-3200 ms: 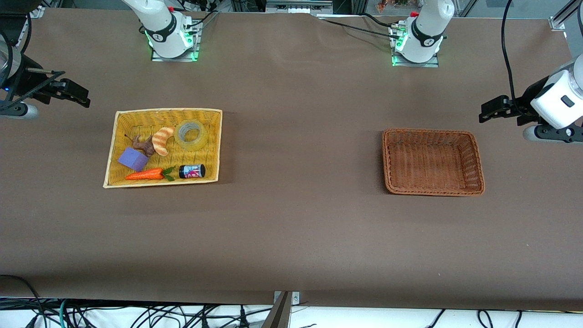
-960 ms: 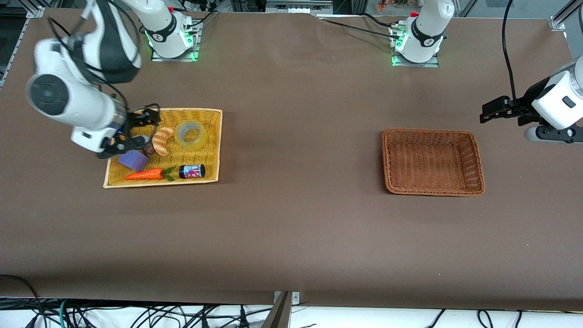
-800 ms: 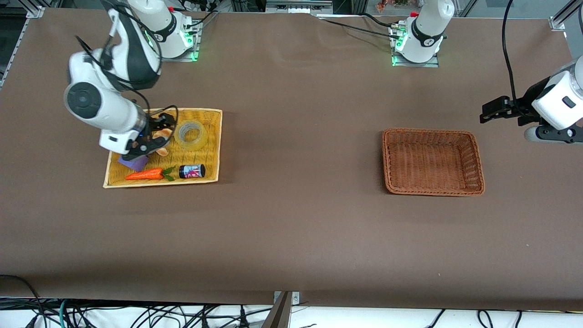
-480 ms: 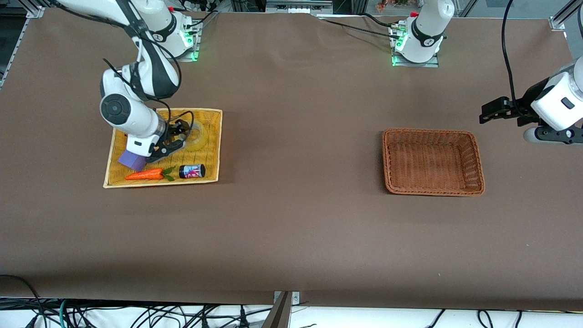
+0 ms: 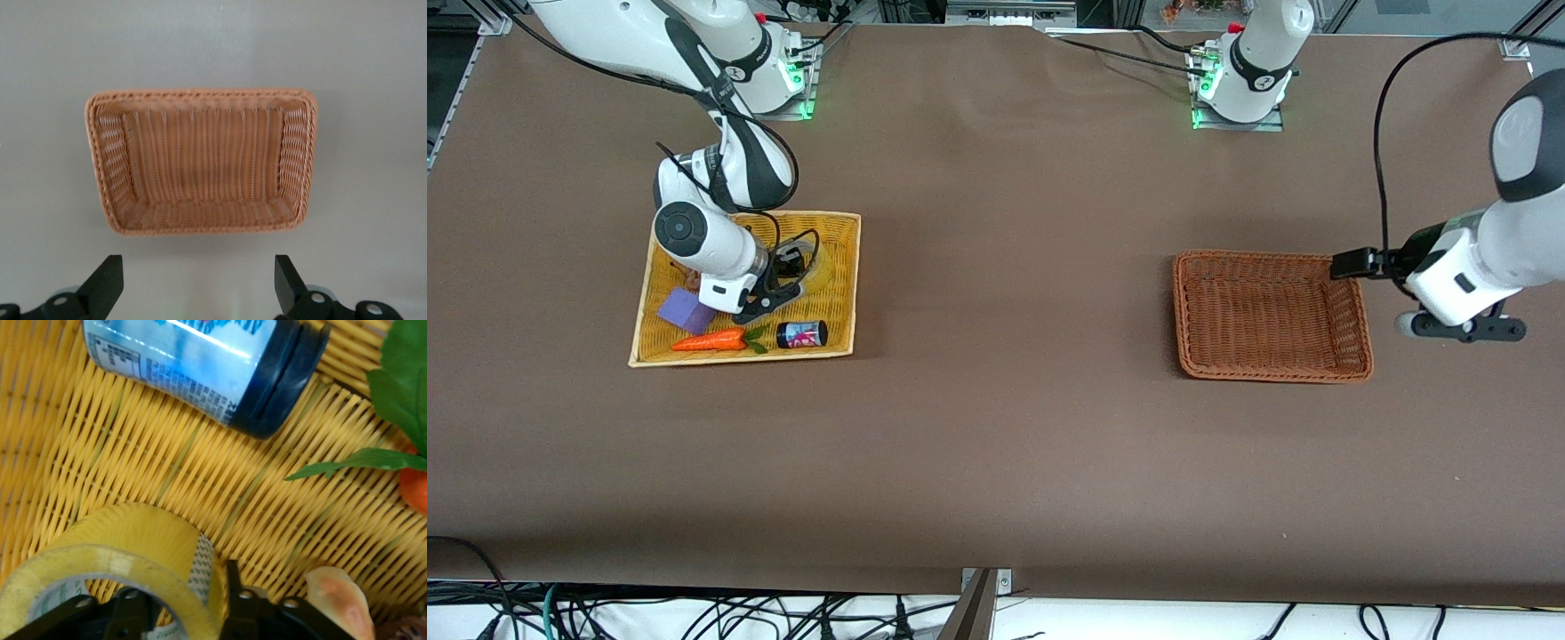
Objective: Transfer tape with both arms
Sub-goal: 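Lift the tape with the right gripper while the left gripper approaches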
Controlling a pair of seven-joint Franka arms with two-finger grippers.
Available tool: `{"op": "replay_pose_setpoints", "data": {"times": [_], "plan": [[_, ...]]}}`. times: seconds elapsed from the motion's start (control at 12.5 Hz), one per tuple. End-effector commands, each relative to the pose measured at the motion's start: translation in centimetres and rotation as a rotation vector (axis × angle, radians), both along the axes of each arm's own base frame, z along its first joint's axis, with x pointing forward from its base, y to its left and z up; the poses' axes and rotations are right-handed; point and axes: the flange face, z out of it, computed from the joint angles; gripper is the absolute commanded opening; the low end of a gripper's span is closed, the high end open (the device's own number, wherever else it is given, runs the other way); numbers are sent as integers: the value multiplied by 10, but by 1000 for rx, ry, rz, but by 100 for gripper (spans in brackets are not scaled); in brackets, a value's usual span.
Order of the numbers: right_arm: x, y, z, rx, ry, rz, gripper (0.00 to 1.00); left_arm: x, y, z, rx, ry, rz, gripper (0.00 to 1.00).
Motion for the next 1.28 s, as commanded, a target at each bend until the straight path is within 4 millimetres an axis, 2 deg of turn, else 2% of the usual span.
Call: {"op": "replay_pose_setpoints", "data": {"times": [0.0,0.16,0.24,0.32,0.4,0.48,0.56,0.72,0.88,0.96,1.12,1.2], "plan": [[13,1,41,-4,-38,-18,0,3,5,8,-32,-33,1,100],[34,19,83,-28,39,-38,0,14,8,-13,-28,-36,11,100],[45,36,109,-40,86,-48,0,15,9,-16,-29,-34,16,100],[51,55,128,-49,108,-73,0,17,5,-23,-30,-24,25,100],[51,82,142,-42,107,-102,0,20,6,-35,-28,-7,50,100],[46,114,142,-25,110,-162,0,22,6,-37,-16,-13,70,100],[41,147,138,0,121,-246,0,26,5,-43,-15,-45,73,100],[40,222,122,58,93,-362,0,33,-1,-78,-15,-19,69,100],[38,298,91,98,73,-496,0,32,-19,-93,-8,-23,73,100],[32,335,73,133,55,-538,0,30,-34,-98,-5,-17,93,100],[21,395,41,250,7,-550,0,25,-57,-109,-12,-20,102,100],[8,415,28,277,0,-558,0,22,-66,-117,-21,-25,91,100]]}}
